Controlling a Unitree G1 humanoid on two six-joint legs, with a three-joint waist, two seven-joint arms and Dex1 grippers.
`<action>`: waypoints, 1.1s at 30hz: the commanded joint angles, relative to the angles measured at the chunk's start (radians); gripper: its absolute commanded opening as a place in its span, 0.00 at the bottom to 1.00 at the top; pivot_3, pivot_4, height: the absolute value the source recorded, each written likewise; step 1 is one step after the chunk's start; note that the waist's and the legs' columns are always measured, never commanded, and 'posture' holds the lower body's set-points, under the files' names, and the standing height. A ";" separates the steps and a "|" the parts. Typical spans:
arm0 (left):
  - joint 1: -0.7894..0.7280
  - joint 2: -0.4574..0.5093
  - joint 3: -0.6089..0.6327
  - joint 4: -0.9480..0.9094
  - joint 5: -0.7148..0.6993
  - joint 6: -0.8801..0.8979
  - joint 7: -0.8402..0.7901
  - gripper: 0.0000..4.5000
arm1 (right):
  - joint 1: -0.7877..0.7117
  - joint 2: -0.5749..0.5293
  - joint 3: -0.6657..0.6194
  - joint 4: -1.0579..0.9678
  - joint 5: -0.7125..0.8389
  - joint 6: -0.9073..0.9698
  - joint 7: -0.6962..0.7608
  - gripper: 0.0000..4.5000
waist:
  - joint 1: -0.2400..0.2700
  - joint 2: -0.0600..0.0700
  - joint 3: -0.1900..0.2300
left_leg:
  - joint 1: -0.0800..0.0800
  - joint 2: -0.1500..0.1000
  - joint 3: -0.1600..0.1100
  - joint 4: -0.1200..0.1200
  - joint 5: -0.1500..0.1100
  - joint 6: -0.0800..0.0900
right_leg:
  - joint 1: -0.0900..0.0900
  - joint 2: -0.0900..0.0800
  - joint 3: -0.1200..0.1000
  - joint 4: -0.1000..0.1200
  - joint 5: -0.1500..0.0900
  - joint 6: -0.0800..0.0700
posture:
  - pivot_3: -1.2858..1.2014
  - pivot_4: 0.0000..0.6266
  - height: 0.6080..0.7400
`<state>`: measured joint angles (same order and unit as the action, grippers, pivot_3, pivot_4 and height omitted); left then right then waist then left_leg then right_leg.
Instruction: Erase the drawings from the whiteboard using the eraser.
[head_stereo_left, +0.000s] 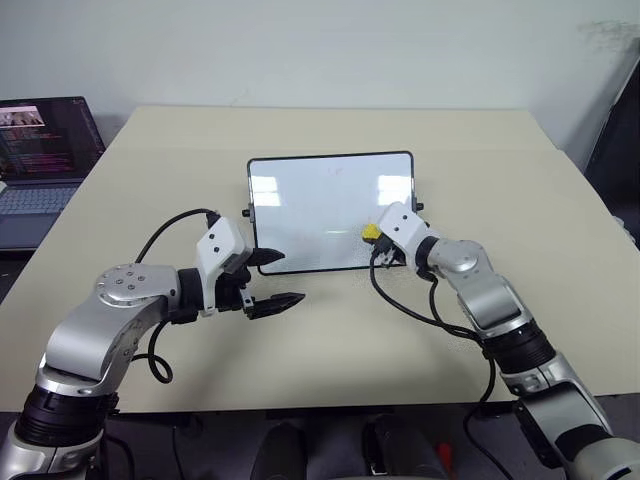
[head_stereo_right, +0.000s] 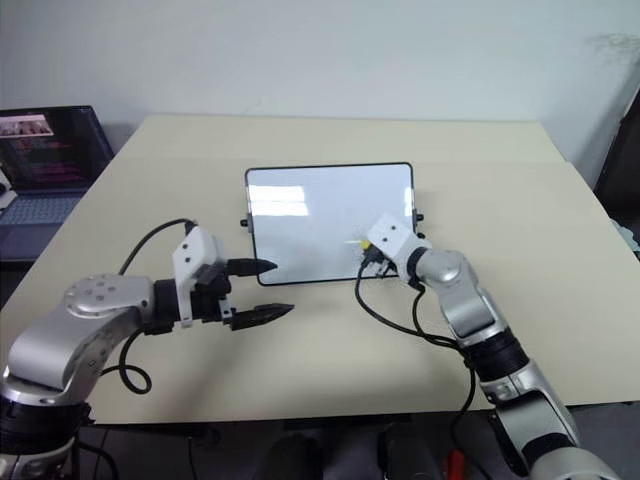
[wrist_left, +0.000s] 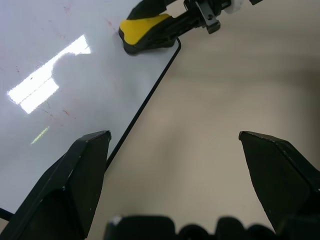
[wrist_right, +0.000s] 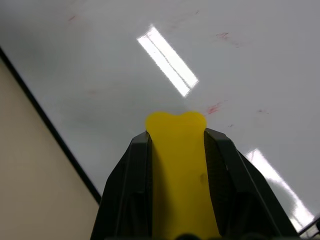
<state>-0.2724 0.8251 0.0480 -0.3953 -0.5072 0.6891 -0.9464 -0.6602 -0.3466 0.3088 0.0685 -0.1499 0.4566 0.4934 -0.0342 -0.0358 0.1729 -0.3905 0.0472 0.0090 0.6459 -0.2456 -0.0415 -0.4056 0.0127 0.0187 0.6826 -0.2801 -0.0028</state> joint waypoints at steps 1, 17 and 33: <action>-0.006 0.014 0.025 -0.029 -0.012 -0.011 -0.002 1.00 | -0.038 -0.017 -0.059 0.051 -0.043 -0.030 -0.077 0.24 | 0.002 0.000 0.000 | 0.000 0.000 0.000 0.000 0.000 0.000 | 0.000 0.000 0.000 0.000 0.000 0.000 | 0.52 0.24 1.00; 0.002 0.009 0.019 -0.033 -0.011 -0.016 -0.005 1.00 | -0.018 -0.006 -0.059 0.018 -0.044 -0.003 -0.027 0.24 | 0.001 0.000 0.000 | 0.000 0.000 0.000 0.000 0.000 0.000 | 0.000 0.000 0.000 -0.001 0.000 0.000 | 0.52 0.24 1.00; 0.011 0.014 0.029 -0.037 -0.011 -0.017 -0.003 1.00 | -0.051 0.037 -0.022 0.004 -0.040 -0.013 -0.006 0.24 | 0.000 0.000 0.000 | -0.002 0.000 0.000 -0.001 0.000 0.000 | -0.001 0.000 0.000 -0.001 -0.001 -0.001 | 0.52 0.24 1.00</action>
<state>-0.2626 0.8259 0.0483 -0.3958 -0.5072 0.6874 -0.9497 -0.6829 -0.3180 0.3083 0.0665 -0.1750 0.4625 0.5213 -0.0346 -0.0357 0.1730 -0.3928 0.0475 0.0089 0.6450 -0.2459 -0.0415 -0.4070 0.0127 0.0184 0.6812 -0.2808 -0.0039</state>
